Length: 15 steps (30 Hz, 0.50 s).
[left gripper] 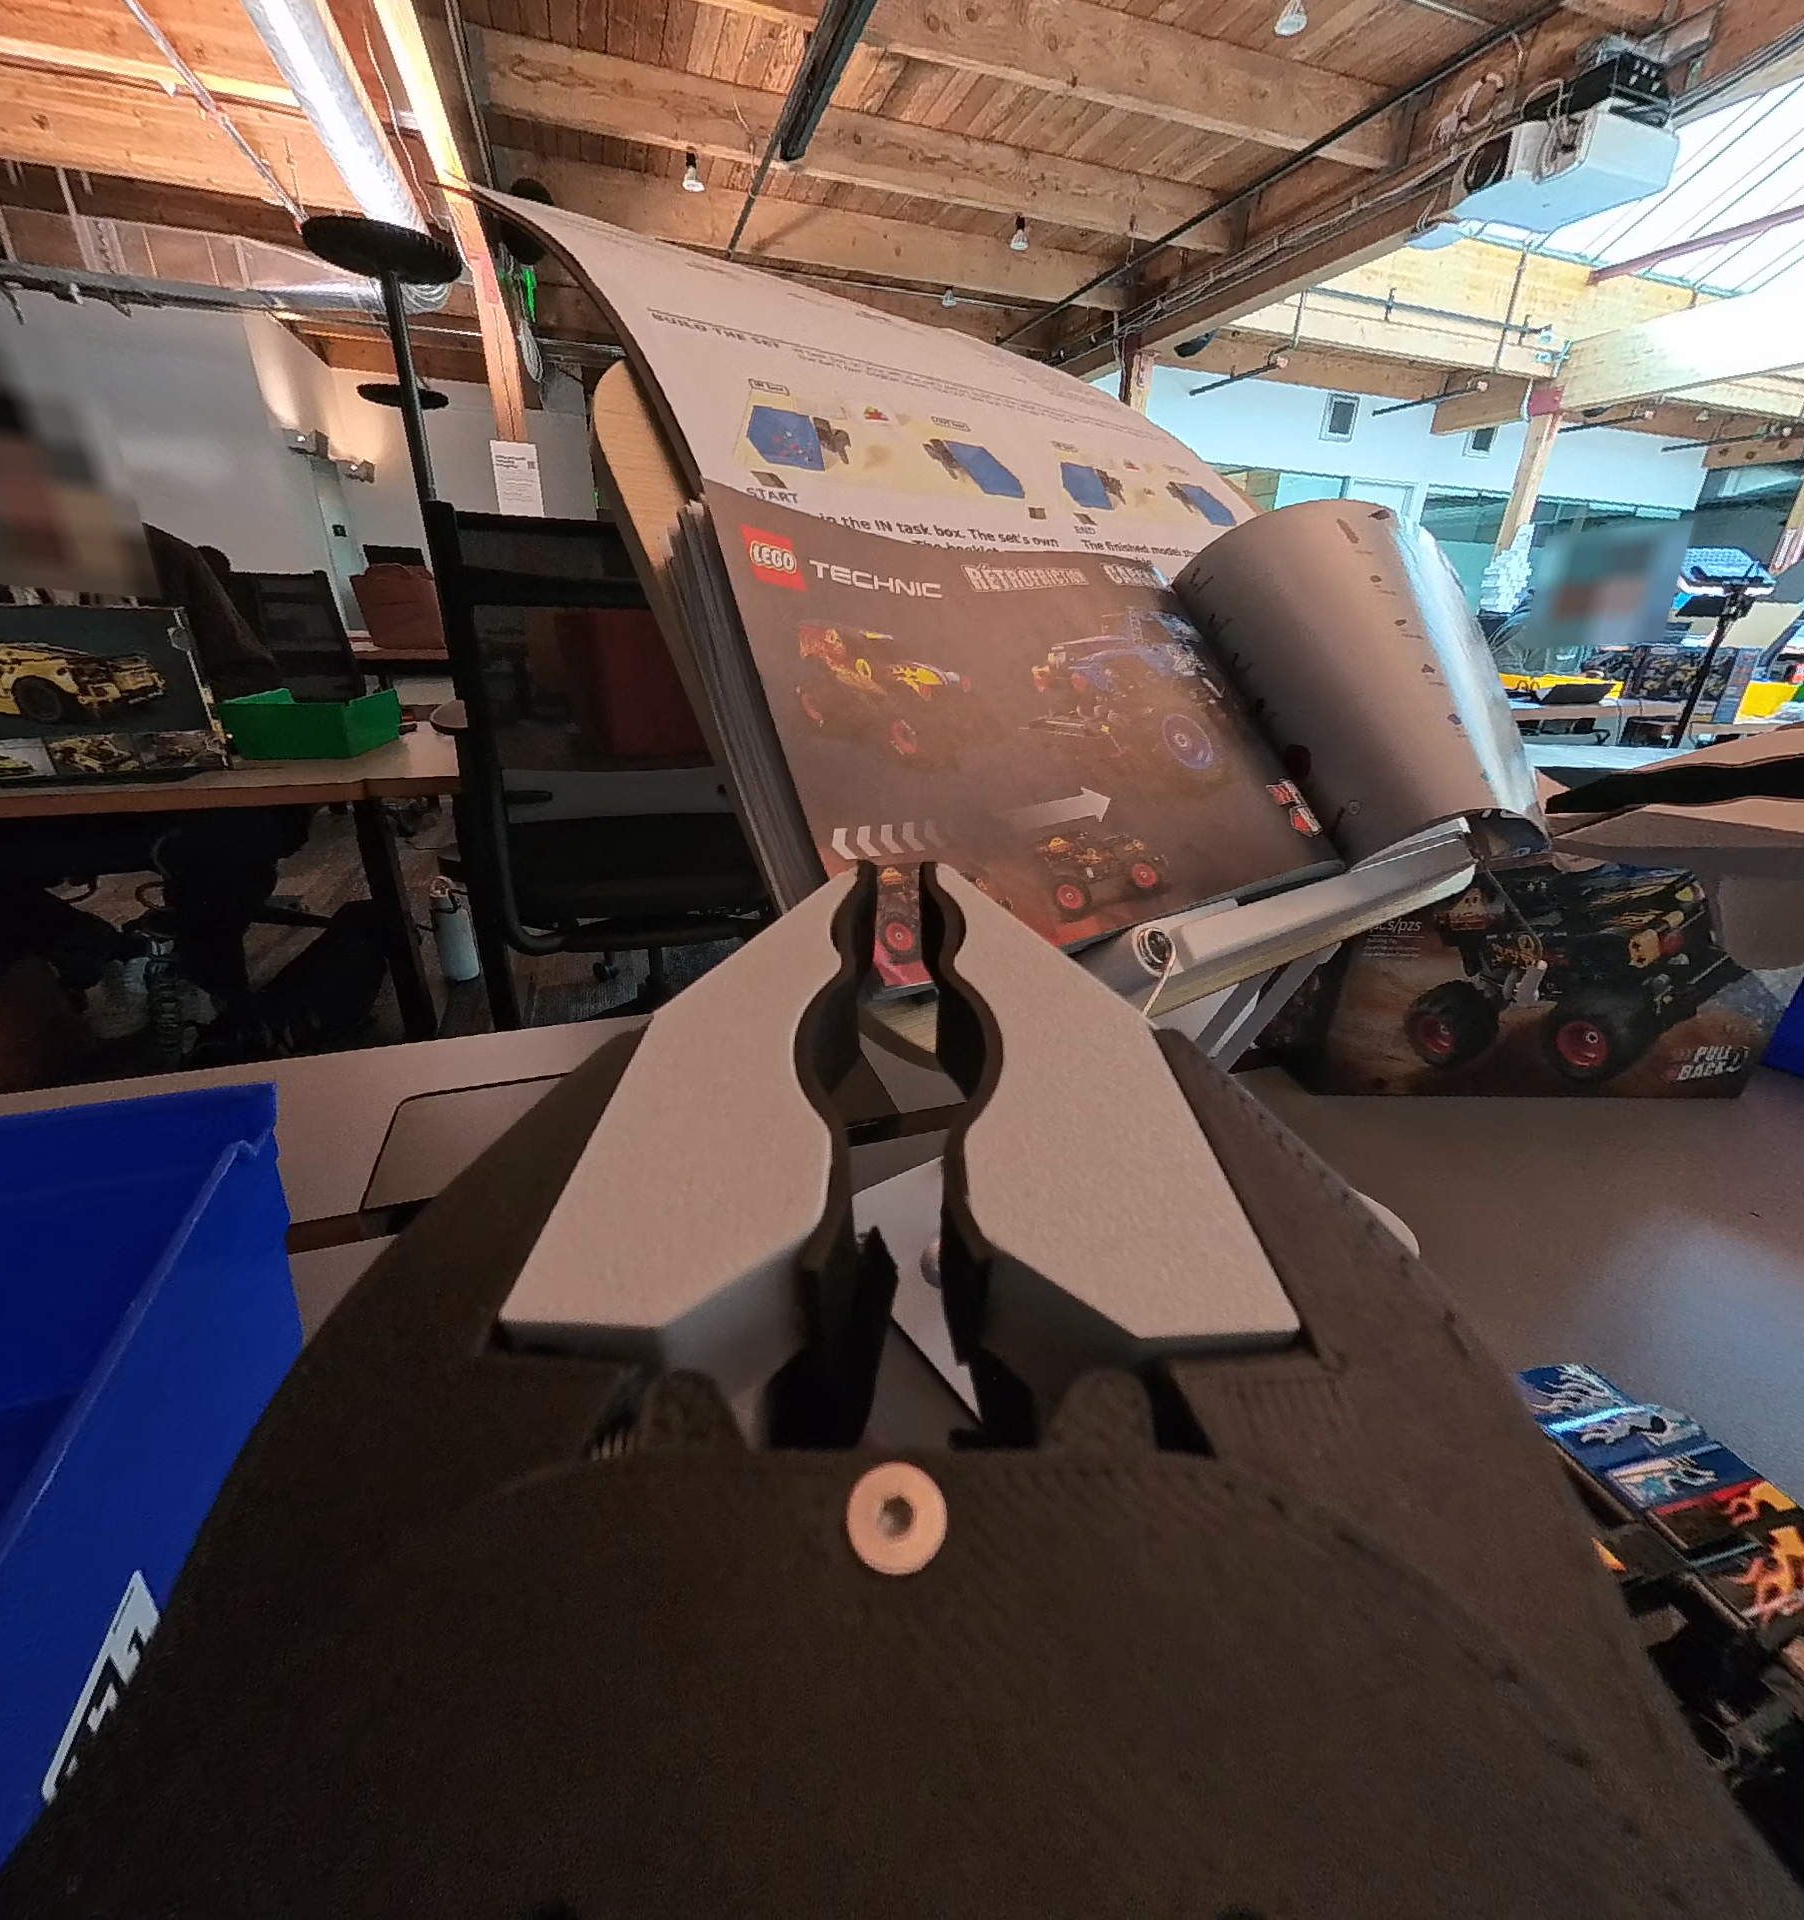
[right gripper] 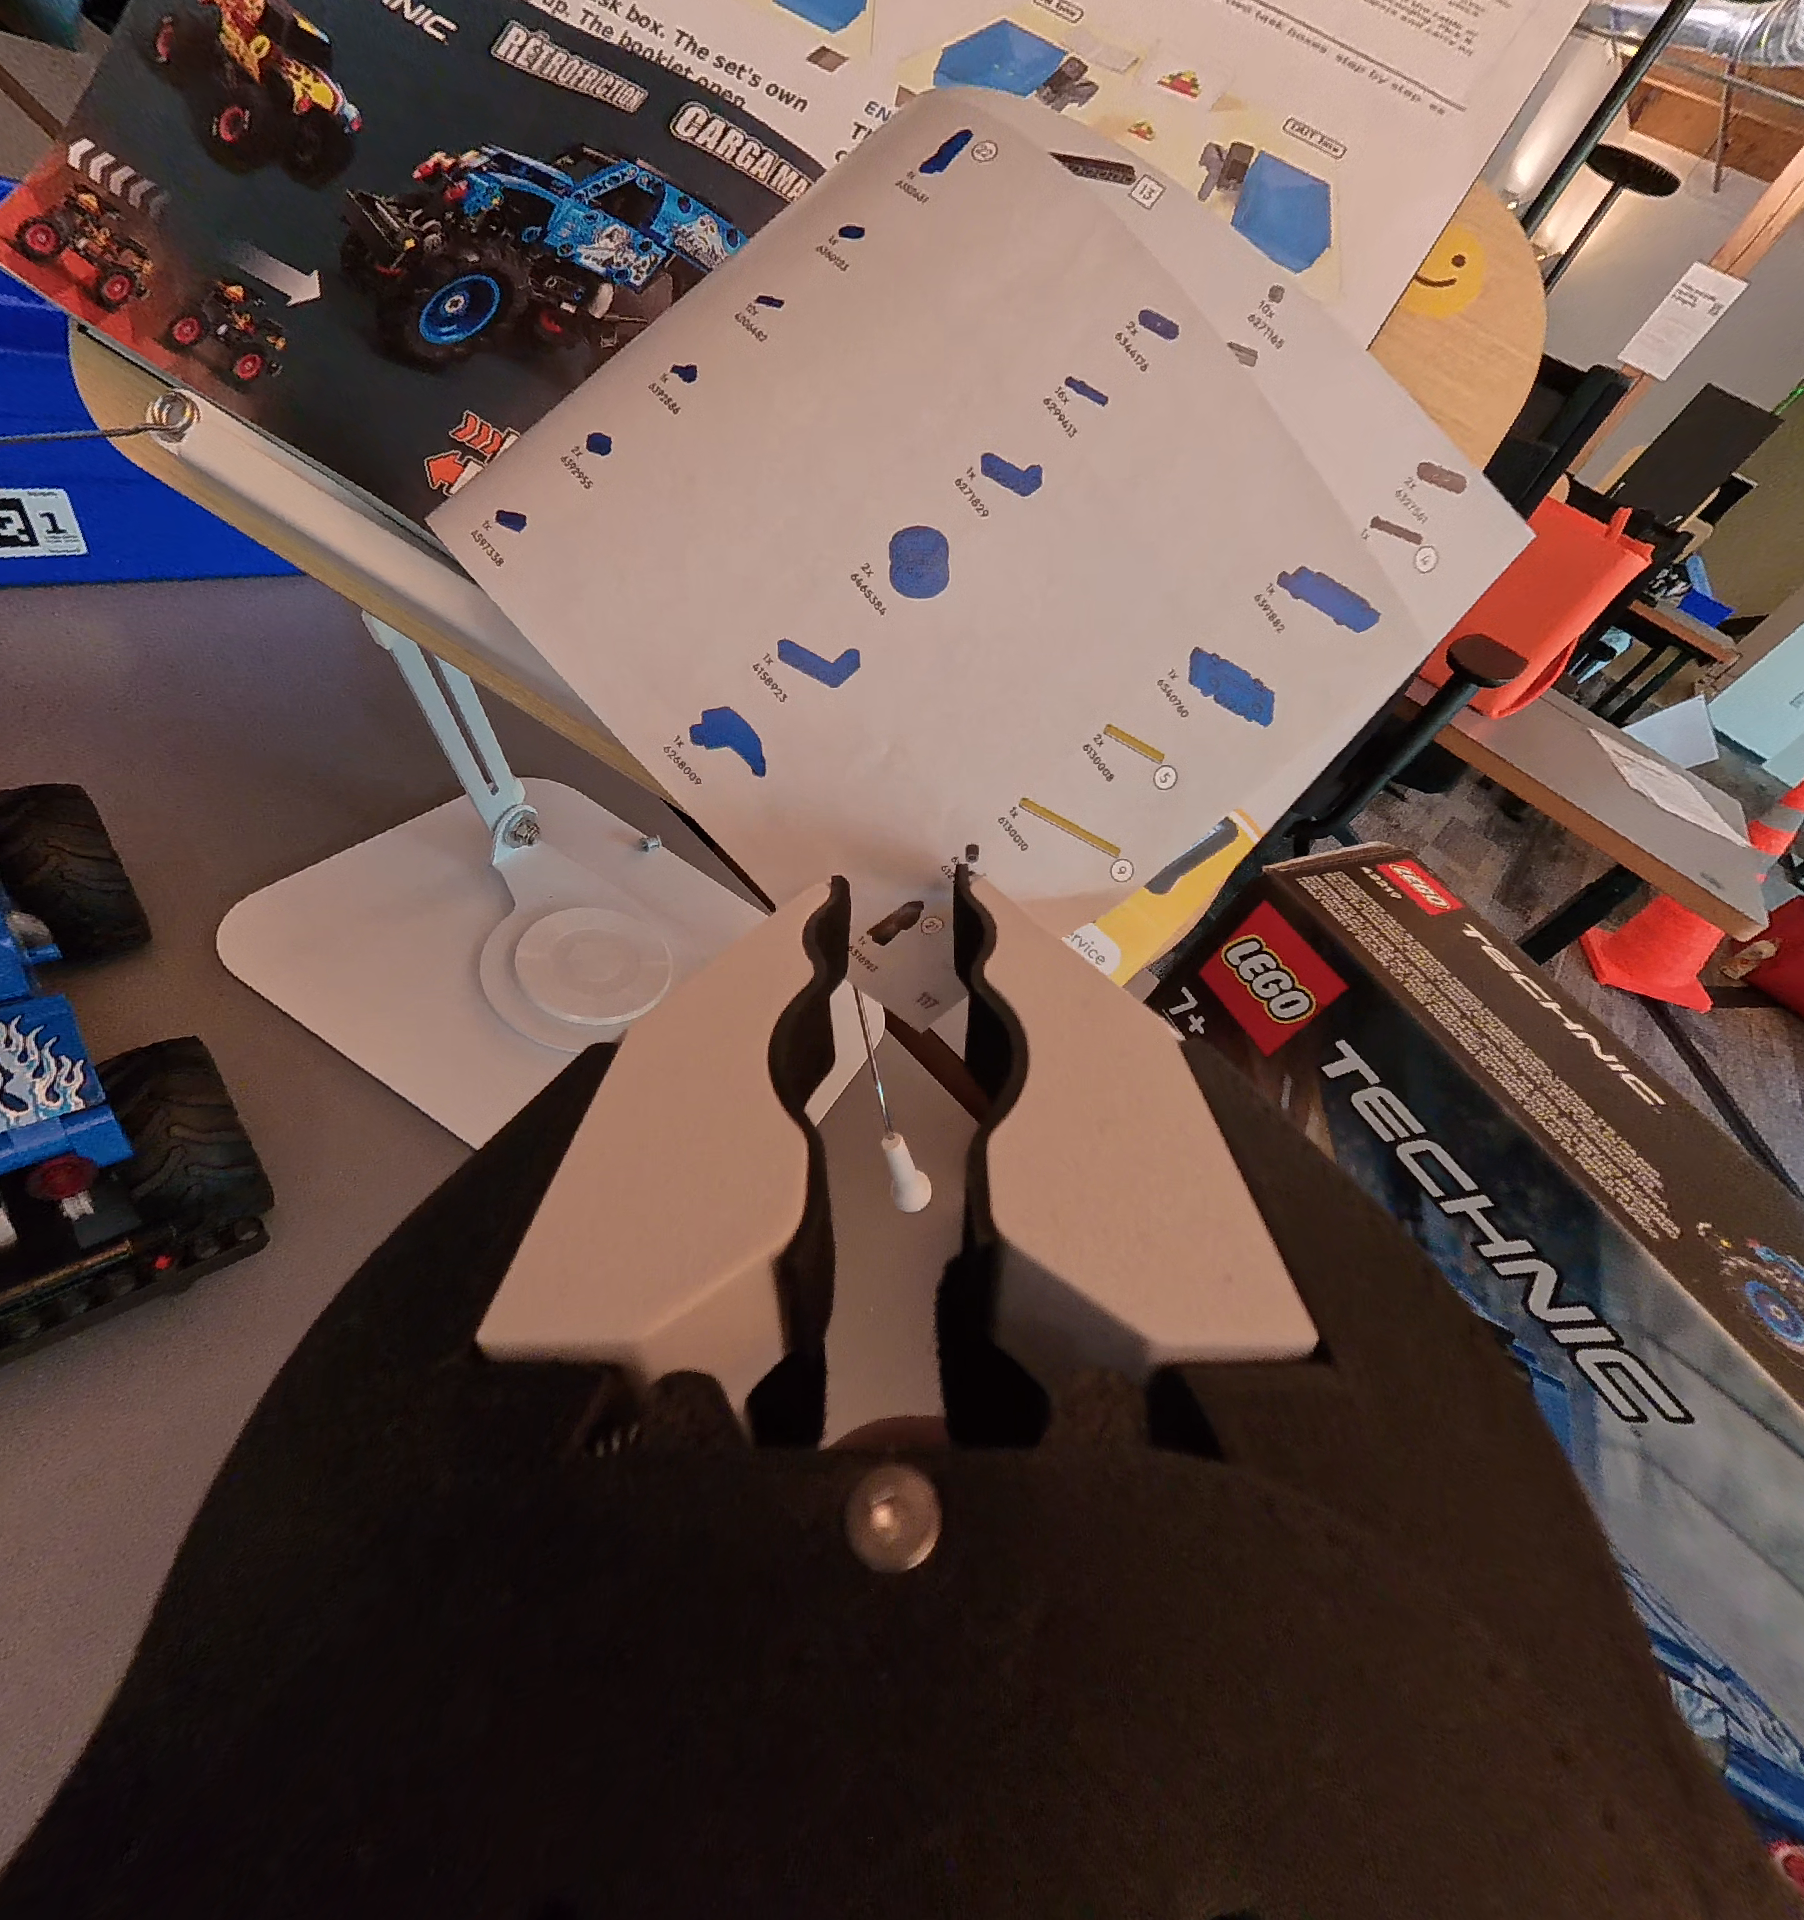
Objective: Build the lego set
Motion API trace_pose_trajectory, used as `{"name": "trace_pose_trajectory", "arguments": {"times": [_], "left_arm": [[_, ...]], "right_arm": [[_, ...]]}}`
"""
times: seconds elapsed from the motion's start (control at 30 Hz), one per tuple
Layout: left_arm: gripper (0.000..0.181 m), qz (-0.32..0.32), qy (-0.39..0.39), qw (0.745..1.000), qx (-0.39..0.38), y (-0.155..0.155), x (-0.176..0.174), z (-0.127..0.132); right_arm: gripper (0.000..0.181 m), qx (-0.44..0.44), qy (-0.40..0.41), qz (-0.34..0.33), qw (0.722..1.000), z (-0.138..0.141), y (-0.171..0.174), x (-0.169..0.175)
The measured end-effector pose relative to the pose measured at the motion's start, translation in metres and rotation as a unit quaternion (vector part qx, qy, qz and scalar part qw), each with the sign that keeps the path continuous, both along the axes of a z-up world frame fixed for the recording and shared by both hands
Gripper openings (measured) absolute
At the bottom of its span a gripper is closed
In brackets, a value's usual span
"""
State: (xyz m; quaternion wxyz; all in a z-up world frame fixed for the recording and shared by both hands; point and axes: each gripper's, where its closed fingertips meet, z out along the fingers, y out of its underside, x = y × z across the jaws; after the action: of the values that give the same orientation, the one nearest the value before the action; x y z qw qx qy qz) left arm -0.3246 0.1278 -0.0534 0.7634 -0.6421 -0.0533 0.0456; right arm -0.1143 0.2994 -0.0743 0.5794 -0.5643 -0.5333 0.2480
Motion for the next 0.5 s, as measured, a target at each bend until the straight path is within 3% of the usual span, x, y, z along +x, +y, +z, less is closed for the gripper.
{"name": "trace_pose_trajectory", "arguments": {"times": [0.03, 0.5], "left_arm": [[0.006, 0.000, 0.000, 1.000, 0.000, 0.0000, 0.0000, 0.0000], [0.007, 0.000, 0.001, 1.000, -0.002, 0.0005, 0.0004, -0.0005]], "right_arm": [[0.017, 0.000, 0.000, 0.000, 1.000, -0.0002, 0.0001, 0.0000], [0.018, -0.002, -0.003, 0.003, 1.000, -0.0016, -0.0006, -0.0007]]}}
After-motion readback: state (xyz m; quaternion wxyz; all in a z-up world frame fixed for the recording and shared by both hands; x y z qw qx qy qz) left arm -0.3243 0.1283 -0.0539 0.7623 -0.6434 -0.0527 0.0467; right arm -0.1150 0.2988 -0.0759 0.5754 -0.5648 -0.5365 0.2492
